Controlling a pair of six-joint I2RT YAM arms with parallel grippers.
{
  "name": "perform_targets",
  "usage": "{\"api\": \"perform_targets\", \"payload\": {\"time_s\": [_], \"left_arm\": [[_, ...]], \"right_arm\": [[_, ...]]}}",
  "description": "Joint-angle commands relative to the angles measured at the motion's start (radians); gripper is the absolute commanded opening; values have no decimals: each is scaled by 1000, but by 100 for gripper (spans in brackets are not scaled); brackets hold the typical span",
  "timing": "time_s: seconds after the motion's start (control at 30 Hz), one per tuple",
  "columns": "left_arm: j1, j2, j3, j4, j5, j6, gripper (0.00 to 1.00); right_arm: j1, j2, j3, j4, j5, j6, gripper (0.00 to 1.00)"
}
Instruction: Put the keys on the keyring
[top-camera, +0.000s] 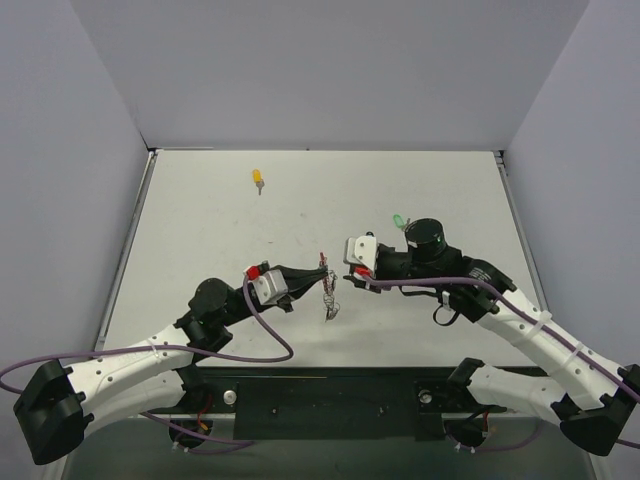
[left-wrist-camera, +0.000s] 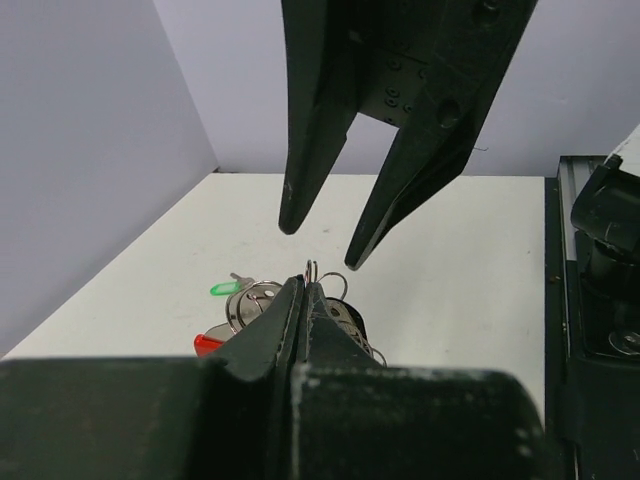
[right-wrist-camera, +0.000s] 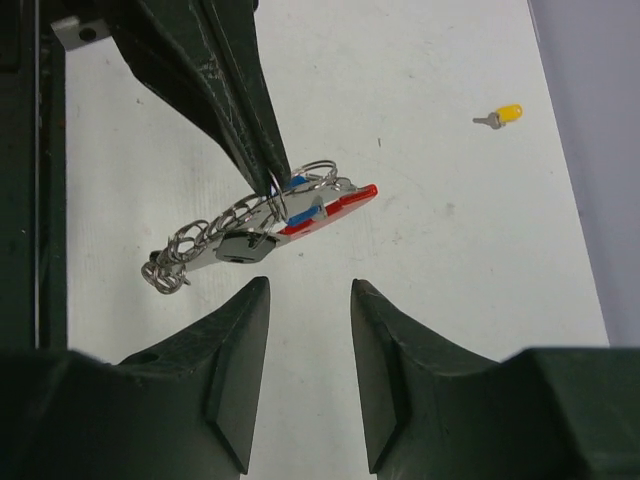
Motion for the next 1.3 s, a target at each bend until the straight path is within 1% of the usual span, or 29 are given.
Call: {"api": "perform_targets", "payload": {"time_s": [0.0, 0.1, 0.17, 0.67, 0.8, 0.87, 0.97, 1.1, 1.2, 1.23, 1.27], "left_arm": [[7, 0, 10, 119, 89, -27, 0], [6, 8, 13, 124, 126, -25, 0], [7, 11, 13, 125, 149, -22, 0], [7, 13, 17, 110, 155, -10, 0], [6, 16, 19, 105, 160, -15, 0], [7, 16, 20, 105, 161, -16, 0], [6, 19, 22, 102, 163, -15, 0], [6, 29, 28, 87, 170, -15, 0], [6, 39, 39, 62, 175, -2, 0], [4, 42, 45, 32, 178, 1, 0], [6, 45, 56, 13, 186, 17, 3]], "right_arm": [[-7, 10, 41, 52, -100, 136, 35], [-6, 22, 38, 82, -125, 172, 35], [-6, 31, 38, 92, -137, 175, 33], [-18, 33, 44, 89, -217, 158, 17], [-12, 33, 44, 90, -226, 146, 12], [-11, 33, 41, 86, -229, 140, 5], [-9, 33, 40, 79, -237, 126, 0], [-11, 28, 46, 47, -246, 91, 0], [-12, 25, 60, -28, -248, 33, 0], [-17, 23, 64, -63, -246, 22, 0], [-17, 22, 73, -78, -243, 5, 0]]}}
